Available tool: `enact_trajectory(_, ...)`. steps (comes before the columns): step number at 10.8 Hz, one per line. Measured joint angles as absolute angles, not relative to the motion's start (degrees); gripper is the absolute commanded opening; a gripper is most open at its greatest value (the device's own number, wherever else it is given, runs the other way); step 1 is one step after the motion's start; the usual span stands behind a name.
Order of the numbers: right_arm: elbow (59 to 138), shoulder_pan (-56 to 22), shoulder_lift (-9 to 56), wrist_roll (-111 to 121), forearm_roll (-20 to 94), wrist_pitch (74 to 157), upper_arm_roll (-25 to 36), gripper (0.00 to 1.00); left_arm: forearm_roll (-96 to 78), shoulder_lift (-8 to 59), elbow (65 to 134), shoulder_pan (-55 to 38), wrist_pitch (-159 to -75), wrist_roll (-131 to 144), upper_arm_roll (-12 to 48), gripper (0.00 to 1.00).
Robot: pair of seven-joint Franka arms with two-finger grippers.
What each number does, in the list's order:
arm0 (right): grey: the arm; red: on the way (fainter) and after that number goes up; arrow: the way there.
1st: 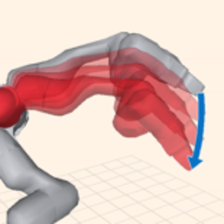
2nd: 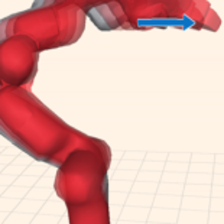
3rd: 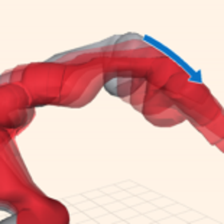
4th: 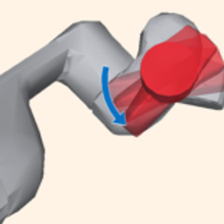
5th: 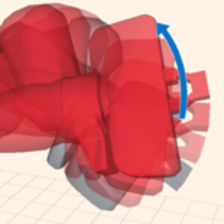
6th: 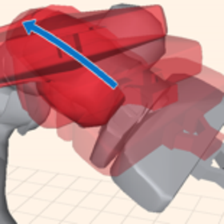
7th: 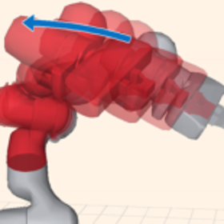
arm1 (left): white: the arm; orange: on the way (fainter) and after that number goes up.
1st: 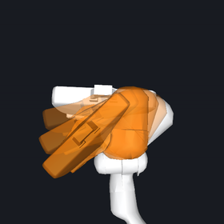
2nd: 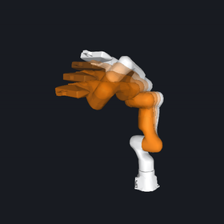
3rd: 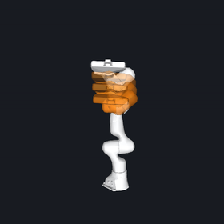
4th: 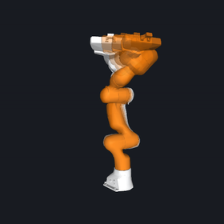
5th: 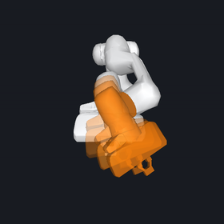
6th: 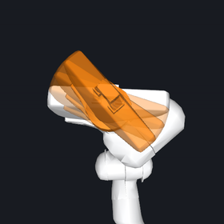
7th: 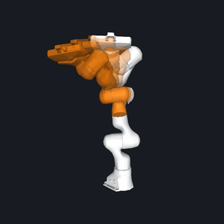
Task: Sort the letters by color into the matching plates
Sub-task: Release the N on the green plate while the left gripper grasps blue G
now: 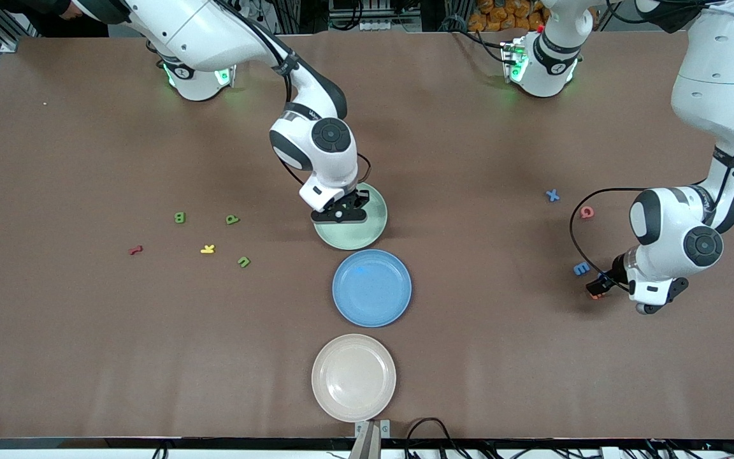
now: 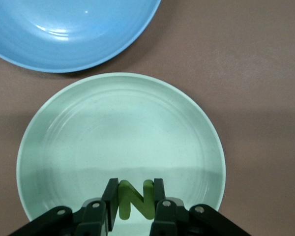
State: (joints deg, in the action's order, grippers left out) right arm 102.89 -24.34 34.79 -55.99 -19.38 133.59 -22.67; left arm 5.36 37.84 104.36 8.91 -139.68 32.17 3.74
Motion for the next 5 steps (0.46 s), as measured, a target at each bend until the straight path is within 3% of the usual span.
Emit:
enact_trajectory(2,102.89,-24.34,35.08,-56.24,-19.41,133.73,-22.67,0.41,5.36,37.84,104.36,8.89,-139.68,32.17,3.82,0.29)
enact_trajectory(3,102.89,-24.34,35.08,-56.81,-19.43,133.73,-22.67,0.46,5.35,37.83,104.35,8.88,-139.69,32.17,3.87,0.05)
enact_trajectory(5,102.88,-24.34,35.08,-57.60,-19.46,133.74,-22.66,0.61,5.36,37.61,104.16,8.88,-139.73,32.17,4.14,0.00)
